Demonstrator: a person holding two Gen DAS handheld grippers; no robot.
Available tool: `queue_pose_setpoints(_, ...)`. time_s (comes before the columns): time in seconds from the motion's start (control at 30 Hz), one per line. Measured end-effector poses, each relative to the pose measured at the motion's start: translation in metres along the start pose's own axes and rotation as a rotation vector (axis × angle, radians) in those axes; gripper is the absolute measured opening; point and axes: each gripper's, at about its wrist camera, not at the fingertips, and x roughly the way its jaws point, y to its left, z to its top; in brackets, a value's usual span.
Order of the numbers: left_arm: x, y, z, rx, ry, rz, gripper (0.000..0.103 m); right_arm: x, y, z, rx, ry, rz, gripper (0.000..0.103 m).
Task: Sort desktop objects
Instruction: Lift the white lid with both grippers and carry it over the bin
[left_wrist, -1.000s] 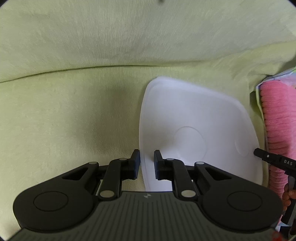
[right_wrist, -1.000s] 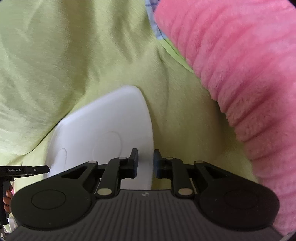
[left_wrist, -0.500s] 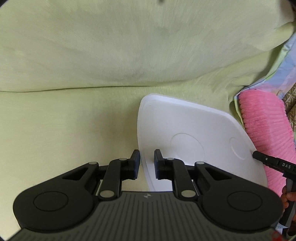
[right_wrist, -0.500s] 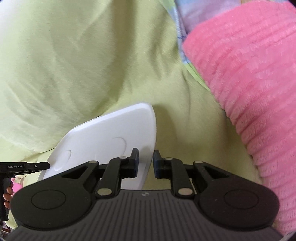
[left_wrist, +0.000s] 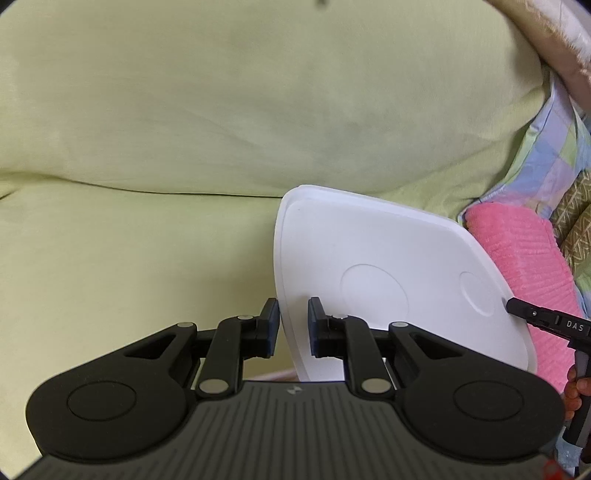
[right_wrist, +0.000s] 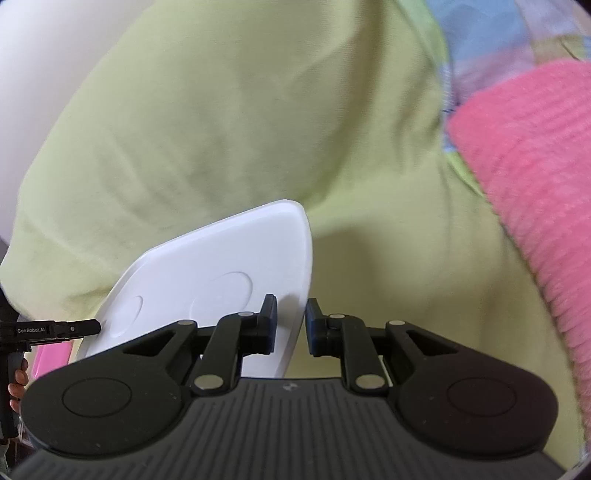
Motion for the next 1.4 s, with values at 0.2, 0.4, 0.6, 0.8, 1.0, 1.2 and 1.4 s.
queue_pose_setpoints(0.2, -0.048, 0.024, -0.026, -0.02, -0.054, 0.031, 0.018, -0.011, 0.043, -0.017, -0.062, -0.002, 0.052, 0.015)
queue_pose_setpoints(0.4, -0.077, 0.041, -0.051, -0.048, -0.095, 0.056, 0.018, -0.017, 0.08, -0.037, -0.112, 0.008, 0.091, 0.015)
queue_pose_setpoints(0.6, -0.105, 0.058, -0.077, -0.076, -0.136, 0.081, 0.018, -0.02, 0.104, -0.05, -0.152, 0.019, 0.122, 0.015)
queue_pose_setpoints(0.8, -0.123, 0.068, -0.098, -0.091, -0.164, 0.107, 0.018, -0.024, 0.118, -0.062, -0.184, 0.025, 0.141, 0.015)
queue_pose_setpoints(1.0, -0.132, 0.076, -0.119, -0.107, -0.16, 0.112, 0.019, -0.024, 0.123, -0.072, -0.203, 0.037, 0.144, 0.015)
queue_pose_setpoints(1.2, -0.132, 0.085, -0.134, -0.123, -0.151, 0.115, 0.019, -0.025, 0.125, -0.083, -0.209, 0.065, 0.143, 0.015)
queue_pose_setpoints(1.4, -0.131, 0.092, -0.145, -0.137, -0.141, 0.125, 0.019, -0.023, 0.124, -0.097, -0.217, 0.088, 0.14, 0.015)
